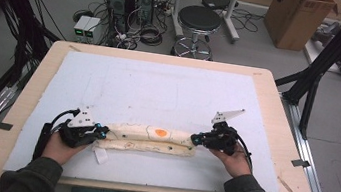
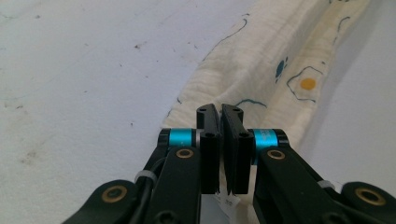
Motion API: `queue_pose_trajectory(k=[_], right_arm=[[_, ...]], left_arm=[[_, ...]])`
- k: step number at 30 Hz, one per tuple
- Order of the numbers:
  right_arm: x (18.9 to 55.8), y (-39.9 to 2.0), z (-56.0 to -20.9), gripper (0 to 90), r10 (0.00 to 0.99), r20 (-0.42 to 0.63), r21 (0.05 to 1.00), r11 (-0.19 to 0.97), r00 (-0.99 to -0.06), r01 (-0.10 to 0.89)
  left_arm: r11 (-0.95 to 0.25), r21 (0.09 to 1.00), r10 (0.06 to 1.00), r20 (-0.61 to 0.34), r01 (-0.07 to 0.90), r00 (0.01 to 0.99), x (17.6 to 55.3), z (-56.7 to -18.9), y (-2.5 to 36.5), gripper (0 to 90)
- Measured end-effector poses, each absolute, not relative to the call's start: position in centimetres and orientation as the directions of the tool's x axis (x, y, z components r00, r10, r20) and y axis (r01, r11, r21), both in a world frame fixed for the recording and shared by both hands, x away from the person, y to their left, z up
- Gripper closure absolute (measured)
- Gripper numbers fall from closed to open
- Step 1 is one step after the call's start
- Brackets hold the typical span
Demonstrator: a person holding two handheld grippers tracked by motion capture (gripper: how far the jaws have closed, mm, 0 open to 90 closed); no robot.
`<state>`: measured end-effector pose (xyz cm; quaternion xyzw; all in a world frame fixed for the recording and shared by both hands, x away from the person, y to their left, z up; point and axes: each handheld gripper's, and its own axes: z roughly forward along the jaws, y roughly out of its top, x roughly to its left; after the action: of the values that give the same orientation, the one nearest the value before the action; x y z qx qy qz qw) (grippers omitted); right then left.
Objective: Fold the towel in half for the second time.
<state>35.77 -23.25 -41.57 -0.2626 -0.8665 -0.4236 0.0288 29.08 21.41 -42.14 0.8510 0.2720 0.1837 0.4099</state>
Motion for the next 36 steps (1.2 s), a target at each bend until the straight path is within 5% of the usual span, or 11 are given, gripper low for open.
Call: queue_pose_trajectory(k=[22, 31, 36], right_arm=[[34.0, -24.1, -43.5, 81.3, 0.451, 0.281, 0.703, 0.504, -0.847, 0.502], [33.6, -24.8, -42.6, 56.0, 0.457, 0.303, 0.736, 0.445, -0.836, 0.510], [33.6, -25.0, -41.2, 47.7, 0.447, 0.309, 0.763, 0.410, -0.839, 0.499]], left_arm=[[-0.551, 0.782, 0.565, 0.094, 0.290, 0.820, 26.7, -43.5, 21.6, 84.6], [-0.465, 0.828, 0.585, 0.023, 0.312, 0.811, 26.7, -42.6, 22.4, 56.1], [-0.436, 0.853, 0.597, 0.035, 0.288, 0.802, 26.2, -41.8, 23.2, 51.9]])
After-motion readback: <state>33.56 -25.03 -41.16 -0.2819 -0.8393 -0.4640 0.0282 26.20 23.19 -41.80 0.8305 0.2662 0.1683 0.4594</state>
